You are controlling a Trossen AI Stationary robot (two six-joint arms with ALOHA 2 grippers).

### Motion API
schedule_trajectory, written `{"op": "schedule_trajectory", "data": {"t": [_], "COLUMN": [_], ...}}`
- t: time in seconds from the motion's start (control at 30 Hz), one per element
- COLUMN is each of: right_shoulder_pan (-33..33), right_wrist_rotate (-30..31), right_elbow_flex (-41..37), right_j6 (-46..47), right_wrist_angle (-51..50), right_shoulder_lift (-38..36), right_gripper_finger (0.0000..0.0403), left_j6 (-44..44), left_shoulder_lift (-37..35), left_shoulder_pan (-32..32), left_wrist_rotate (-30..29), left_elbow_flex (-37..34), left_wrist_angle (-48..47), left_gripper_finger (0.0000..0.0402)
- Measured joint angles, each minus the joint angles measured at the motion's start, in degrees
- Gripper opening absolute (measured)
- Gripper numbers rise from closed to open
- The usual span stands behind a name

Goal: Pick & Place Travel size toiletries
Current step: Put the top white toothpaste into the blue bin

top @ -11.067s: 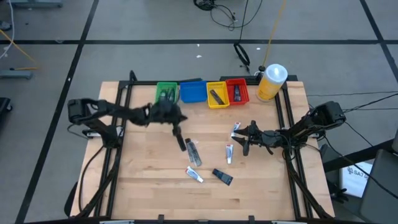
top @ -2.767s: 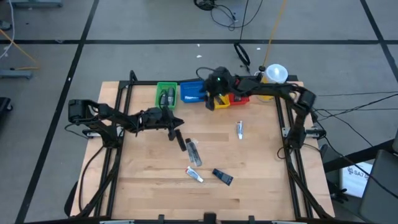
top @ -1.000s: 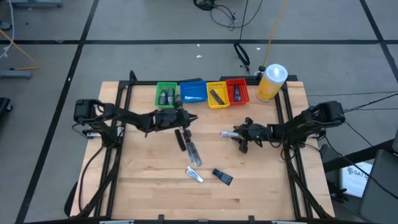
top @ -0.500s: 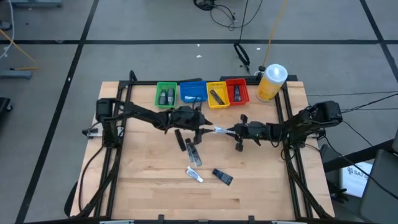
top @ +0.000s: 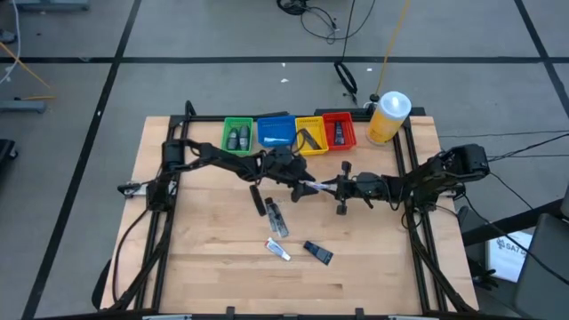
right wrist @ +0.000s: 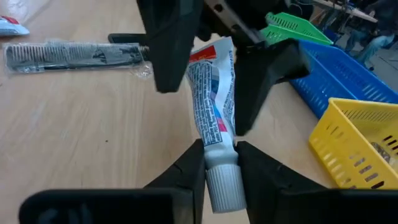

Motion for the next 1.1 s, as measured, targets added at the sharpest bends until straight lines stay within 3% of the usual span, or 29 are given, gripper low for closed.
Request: {"op": "schedule_trajectory", "data": {"t": [0.17,0.43,0.83,0.93,1.1], "right_shoulder_pan": [0.09,0.16,0.15,0.15,0.13], "right_wrist_rotate": [0.05,0.07,-0.26,-0.36,-4.17], "right_elbow_flex": [-0.02,-0.02,-0.02,0.00,-0.07], "right_j6": [-0.84,-0.90,-0.57,1.31,5.47], "right_wrist_angle": [-0.13,0.29,0.08,-1.12,-2.95], "right_shoulder_lift": [0.00,-0.02,-0.02,-0.04,-0.09], "right_gripper_finger": [0.0065,0.0067,0.0076,0.0094,0.0158], "left_j6": [-1.06,-1.84,1.55,2.81,4.23], "left_shoulder_lift": [0.55,0.55,0.54,0.54,0.54], "left_shoulder_pan": [-0.07,-0.16,-0.48,-0.48,-0.12], "left_wrist_rotate": [0.01,-0.05,-0.18,-0.15,0.56], "left_elbow_flex": [1.42,1.48,1.48,1.48,1.48], "left_wrist_angle": [0.22,-0.57,-1.25,-1.52,-2.91], "left_gripper_finger": [0.0243,0.0140,0.0023,0.0012,0.0032]}}
